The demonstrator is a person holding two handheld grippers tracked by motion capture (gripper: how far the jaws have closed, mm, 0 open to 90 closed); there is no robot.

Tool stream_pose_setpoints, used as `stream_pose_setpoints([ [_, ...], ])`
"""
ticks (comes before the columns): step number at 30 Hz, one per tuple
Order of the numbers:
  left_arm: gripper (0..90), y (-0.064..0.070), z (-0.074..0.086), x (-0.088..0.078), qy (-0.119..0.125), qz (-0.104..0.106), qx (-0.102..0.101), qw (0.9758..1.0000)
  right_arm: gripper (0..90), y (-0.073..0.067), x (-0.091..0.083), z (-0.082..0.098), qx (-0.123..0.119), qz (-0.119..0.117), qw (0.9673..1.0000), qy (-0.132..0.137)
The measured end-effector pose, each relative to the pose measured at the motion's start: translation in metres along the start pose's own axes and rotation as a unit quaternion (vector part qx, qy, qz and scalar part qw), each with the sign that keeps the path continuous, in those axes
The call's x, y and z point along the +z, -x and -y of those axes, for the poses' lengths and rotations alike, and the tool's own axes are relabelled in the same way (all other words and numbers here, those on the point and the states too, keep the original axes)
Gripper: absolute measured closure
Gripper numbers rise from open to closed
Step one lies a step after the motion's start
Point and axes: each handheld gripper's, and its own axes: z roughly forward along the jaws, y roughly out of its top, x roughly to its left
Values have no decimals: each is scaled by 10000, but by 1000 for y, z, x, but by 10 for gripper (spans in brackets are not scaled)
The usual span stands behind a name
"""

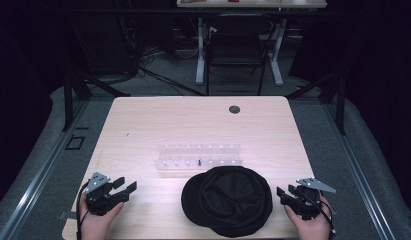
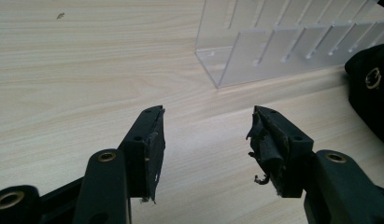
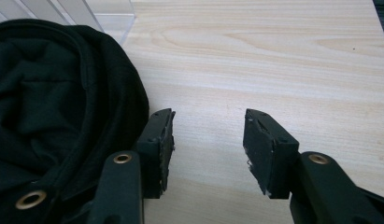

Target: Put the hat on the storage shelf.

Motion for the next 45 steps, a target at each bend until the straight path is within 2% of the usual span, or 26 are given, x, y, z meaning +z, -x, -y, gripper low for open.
stream_pose_setpoints([
  [4, 451, 6, 1, 2, -76, 48, 103, 9999, 525, -1, -1, 0, 44, -30, 10000, 7],
  [9, 452, 10, 1, 4, -139, 102, 218, 9996, 525, 3, 4, 1, 315, -461, 9984, 10],
  [10, 453, 10, 1, 4, -161, 118, 221, 9996, 530, 4, 6, 1, 383, -542, 9978, -57],
  [15, 454, 13, 1, 5, -149, 130, 253, 9995, 553, 3, 4, -4, 542, -619, 9966, -45],
  [19, 453, 14, 2, 2, -138, 126, 235, 9996, 569, -2, -2, -13, 653, -811, 9944, -162],
  [23, 455, 13, 2, 0, -186, 140, 196, 9995, 576, -8, -3, -20, 474, -764, 9948, -483],
  [27, 458, 15, 3, 3, -139, 140, 182, 9996, 588, -12, -6, -30, 336, -798, 9932, -777],
  [28, 460, 16, 2, 2, -219, 149, 215, 9994, 622, -13, -7, -33, 272, -776, 9931, -840],
  [30, 465, 18, 3, 4, -205, 162, 241, 9994, 657, -13, -10, -39, 162, -721, 9927, -953],
  [31, 467, 18, 3, 4, -192, 180, 258, 9993, 671, -13, -11, -41, 132, -770, 9920, -987],
  [34, 469, 19, 3, 4, -202, 202, 265, 9992, 673, -12, -15, -50, 184, -859, 9902, -1088],
  [39, 475, 18, 4, 4, -163, 213, 202, 9994, 661, -14, -16, -59, 120, -848, 9885, -1245],
  [42, 483, 18, 4, 3, -169, 244, 164, 9994, 656, -17, -16, -64, 174, -908, 9869, -1320],
  [45, 495, 17, 3, 3, -267, 292, 137, 9991, 665, -19, -15, -67, 164, -939, 9851, -1429],
])
